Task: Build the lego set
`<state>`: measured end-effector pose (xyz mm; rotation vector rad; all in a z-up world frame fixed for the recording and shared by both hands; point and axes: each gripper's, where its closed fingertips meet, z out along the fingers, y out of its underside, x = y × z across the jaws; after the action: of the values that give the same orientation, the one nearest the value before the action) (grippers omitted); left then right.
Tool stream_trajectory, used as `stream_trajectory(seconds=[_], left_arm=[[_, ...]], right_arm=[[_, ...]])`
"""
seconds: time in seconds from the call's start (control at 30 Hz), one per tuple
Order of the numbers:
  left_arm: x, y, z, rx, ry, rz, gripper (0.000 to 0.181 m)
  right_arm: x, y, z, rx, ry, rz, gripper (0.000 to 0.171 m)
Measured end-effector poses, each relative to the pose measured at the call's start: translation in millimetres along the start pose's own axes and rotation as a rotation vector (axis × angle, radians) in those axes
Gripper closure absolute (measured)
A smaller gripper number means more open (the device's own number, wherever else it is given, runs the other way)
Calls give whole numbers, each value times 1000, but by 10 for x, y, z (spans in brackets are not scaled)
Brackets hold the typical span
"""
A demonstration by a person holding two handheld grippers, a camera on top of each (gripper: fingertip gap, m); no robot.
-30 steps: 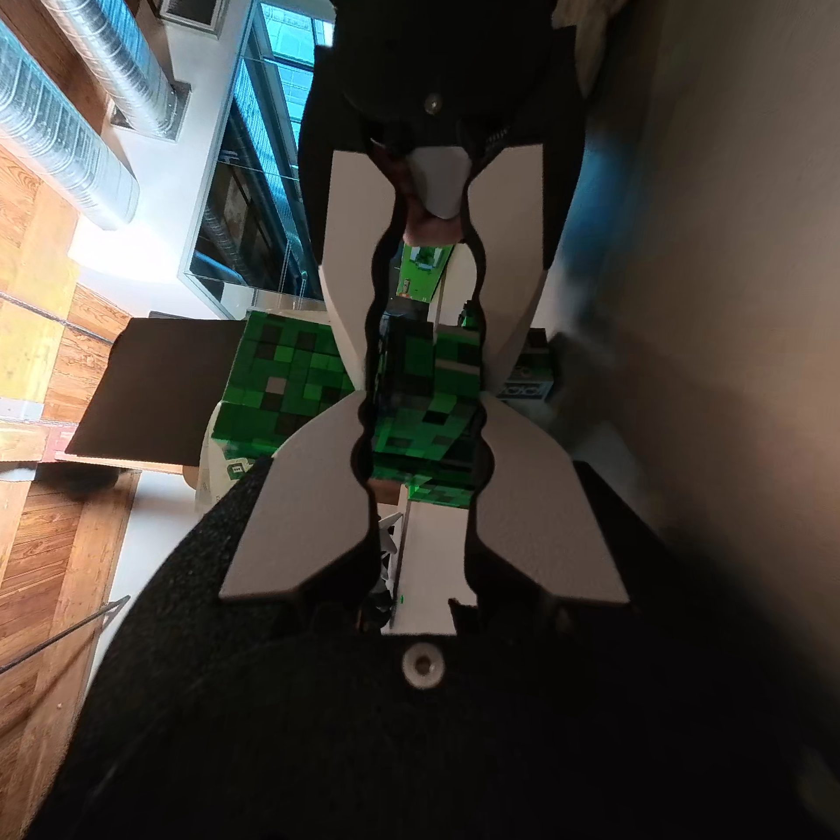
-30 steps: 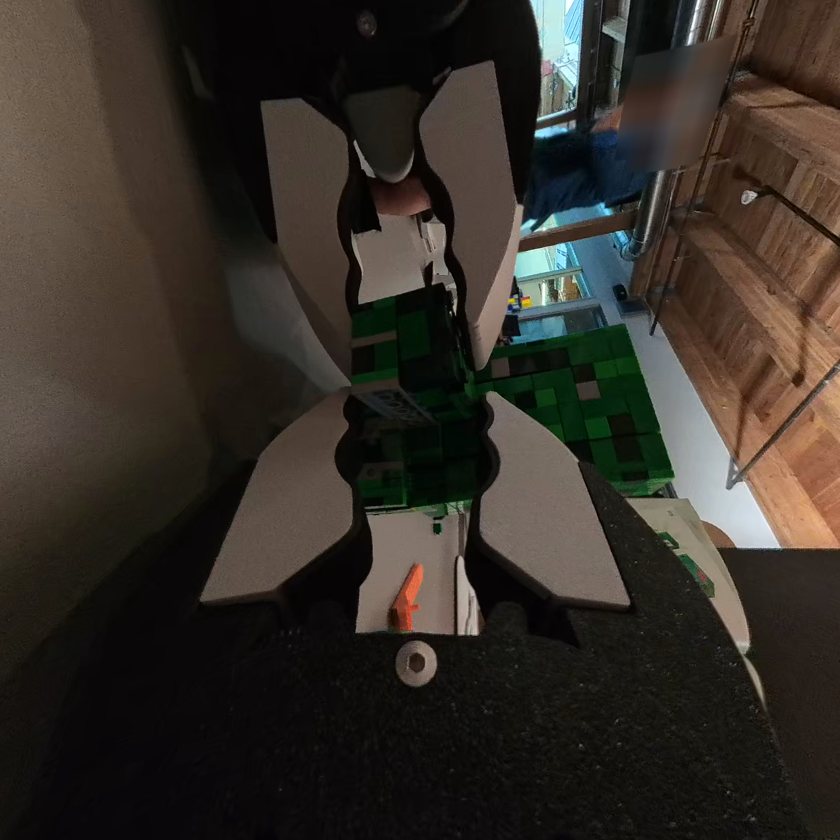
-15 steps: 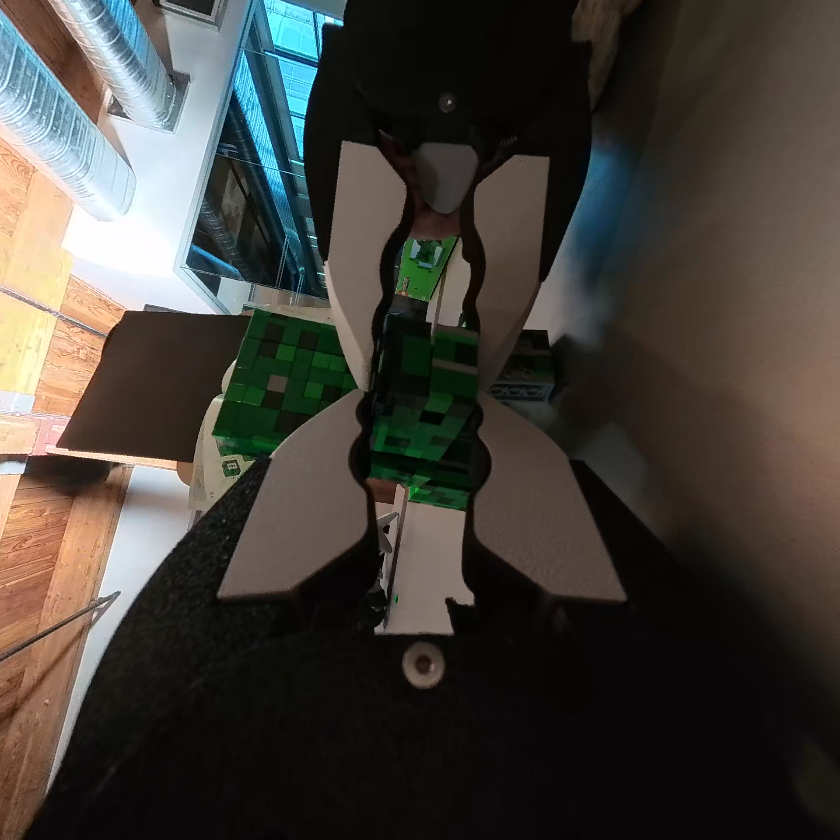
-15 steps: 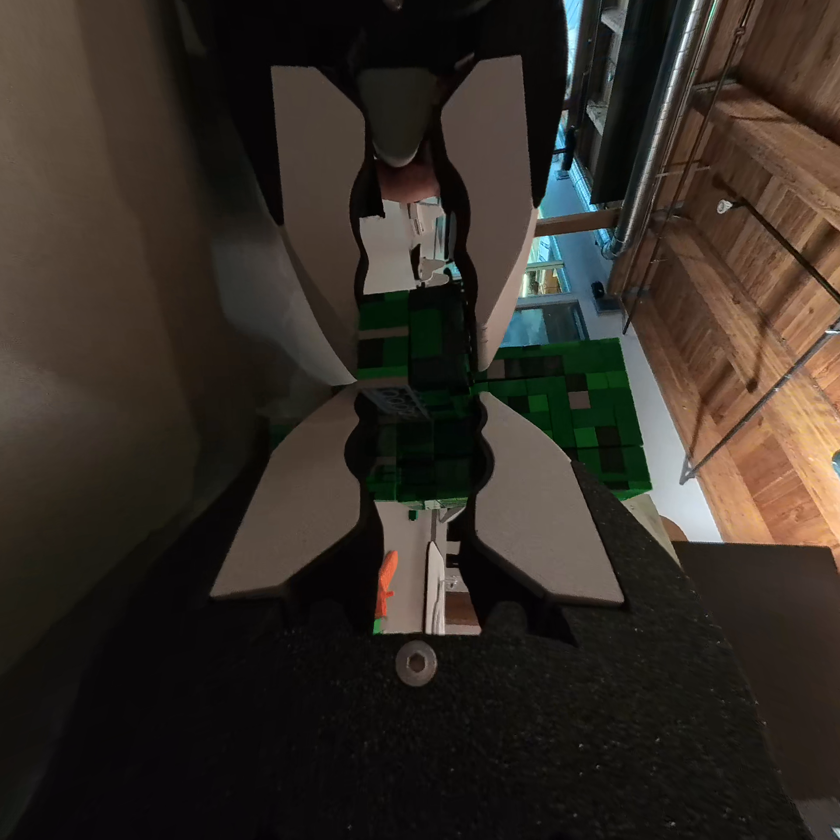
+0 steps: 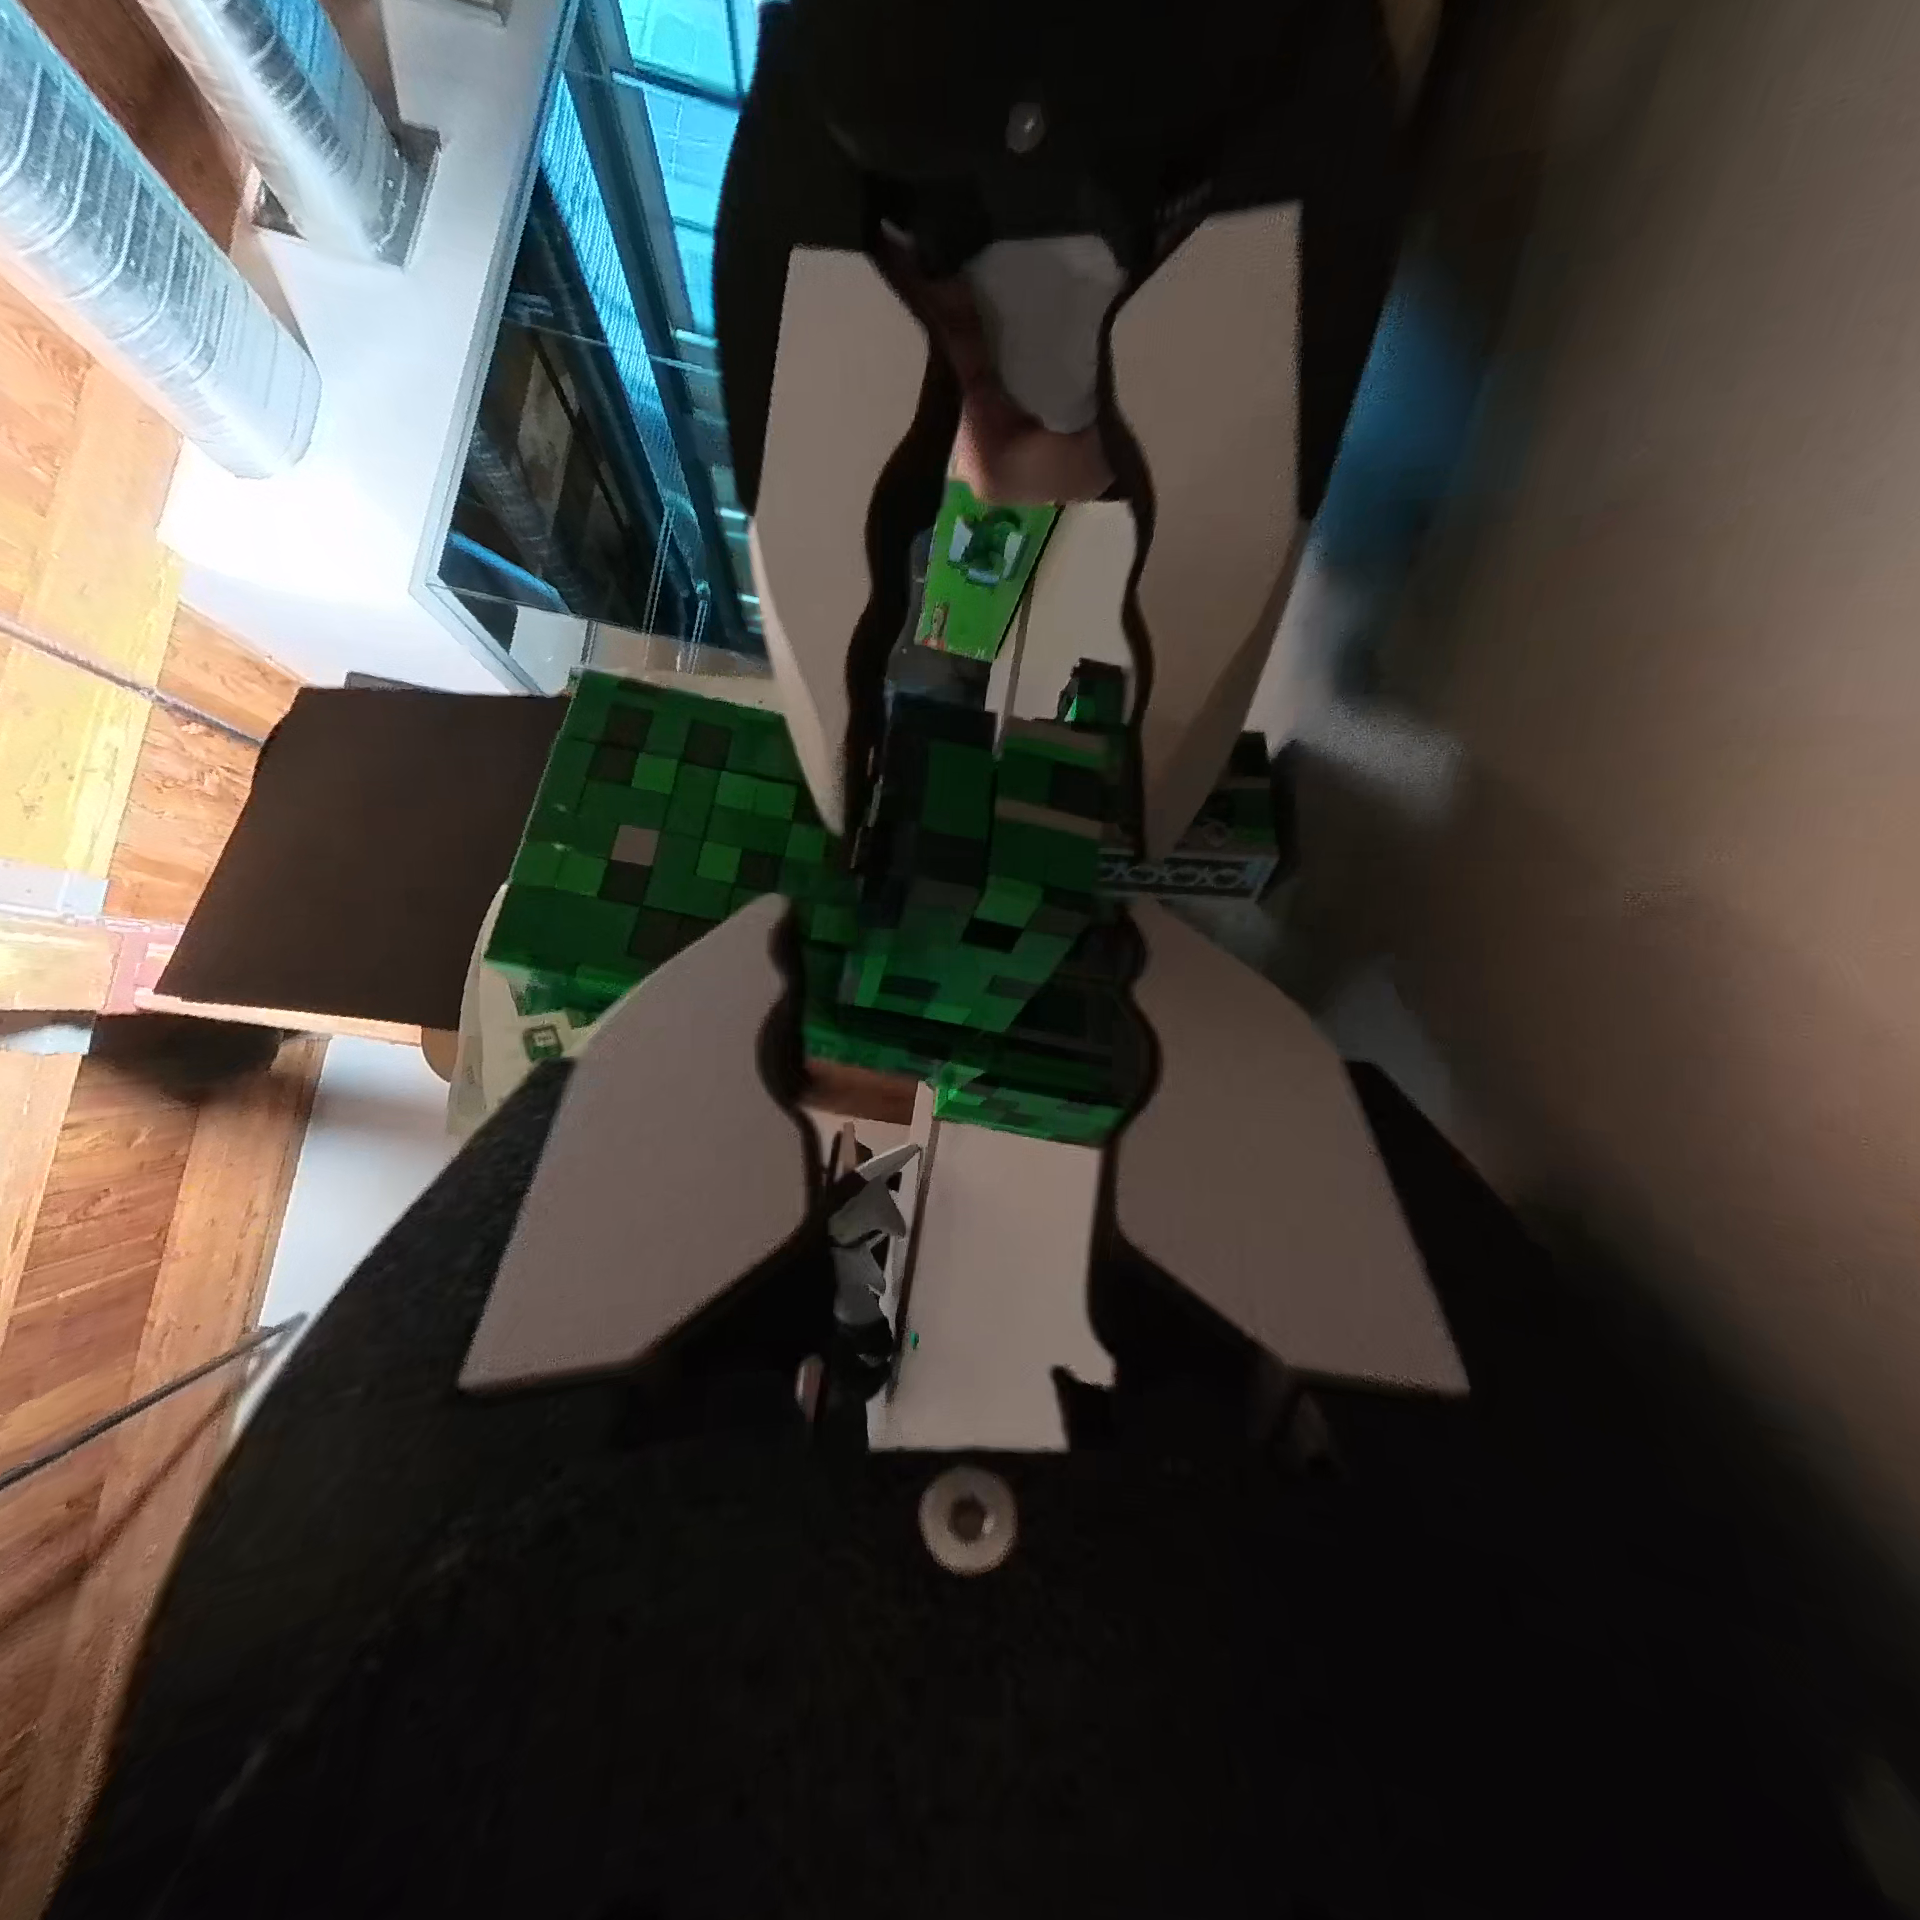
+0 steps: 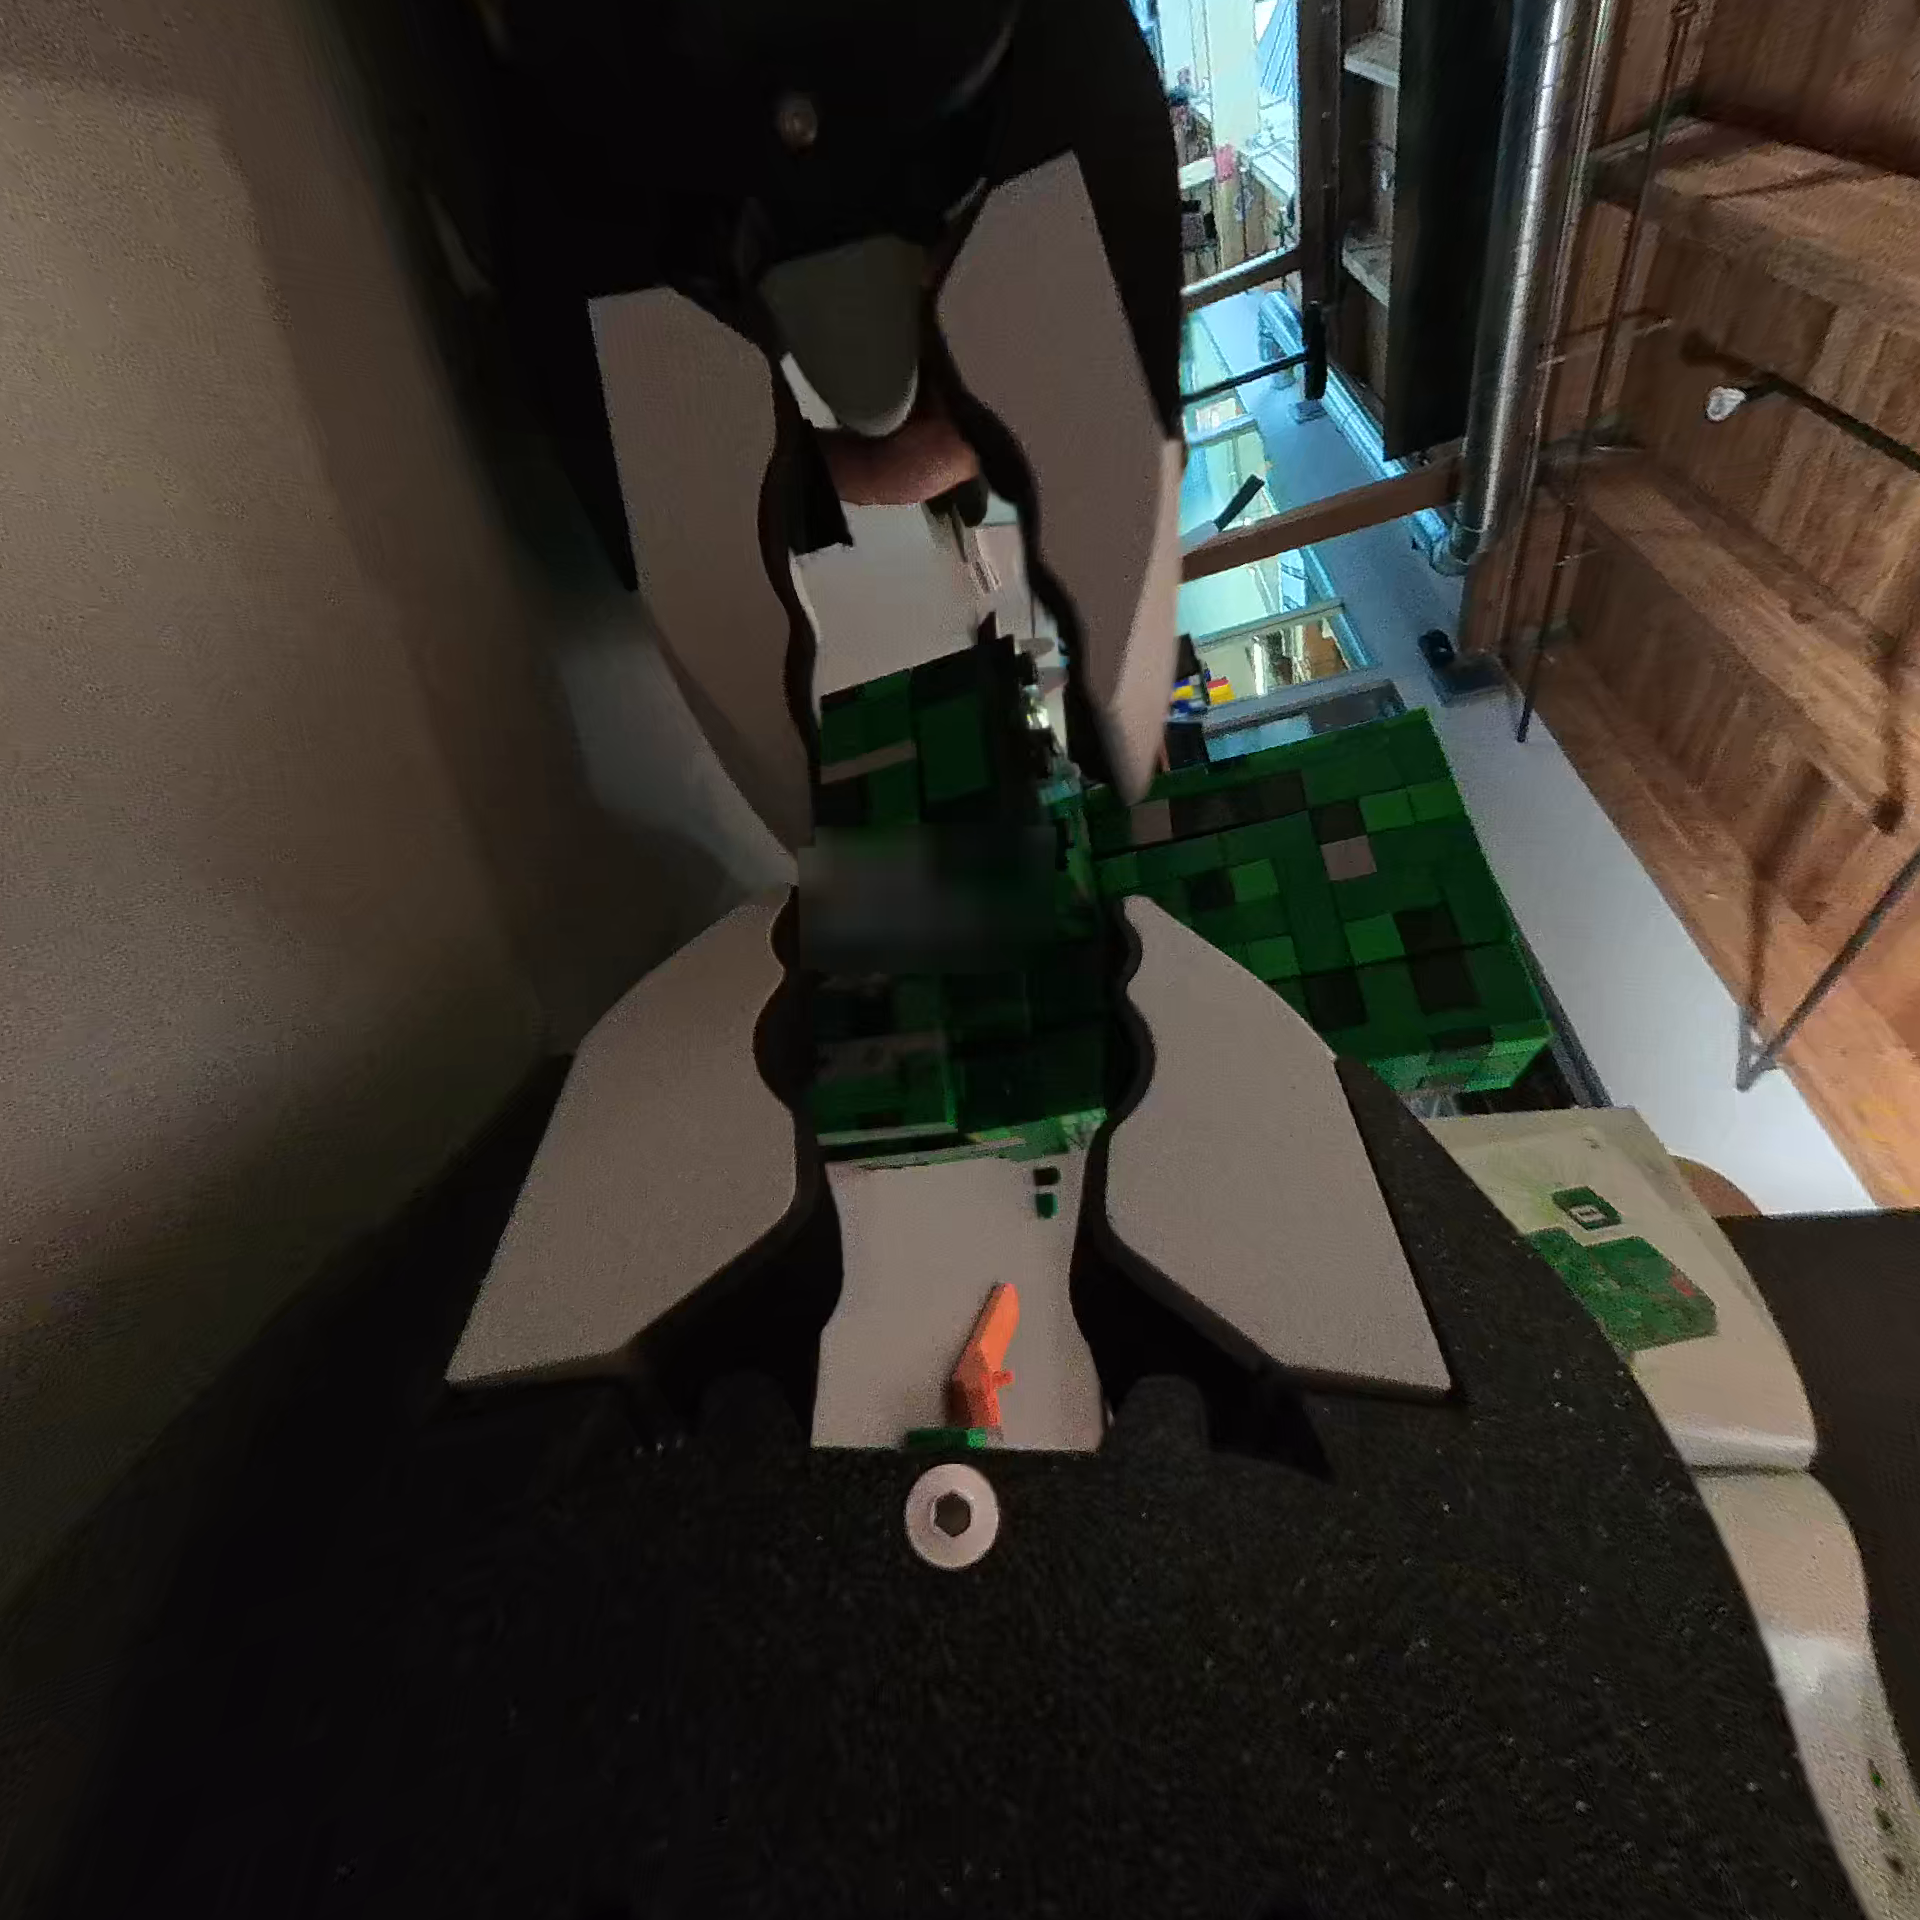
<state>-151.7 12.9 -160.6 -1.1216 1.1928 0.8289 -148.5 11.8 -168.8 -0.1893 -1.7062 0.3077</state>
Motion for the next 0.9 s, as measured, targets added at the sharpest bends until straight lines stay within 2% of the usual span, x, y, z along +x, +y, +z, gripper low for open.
stream_trajectory(seconds=[0.03, 0.13, 0.27, 0.47, 0.9], left_arm=[[-12, 14, -4, -8, -4, -13, 116], [20, 38, -26, -24, 24, -45, 104], [55, 16, -51, -53, 35, -63, 105], [43, -13, -82, -130, 34, -213, 109], [26, 39, -43, -255, -14, -186, 117]], right_arm=[[-14, -3, -22, 10, -7, 11, 119], [-51, -38, -77, 55, -37, 52, 118], [-31, -152, -101, 156, -58, 129, 115], [21, -223, -121, 253, -63, 177, 113], [39, -235, -209, 352, -108, 184, 112]])
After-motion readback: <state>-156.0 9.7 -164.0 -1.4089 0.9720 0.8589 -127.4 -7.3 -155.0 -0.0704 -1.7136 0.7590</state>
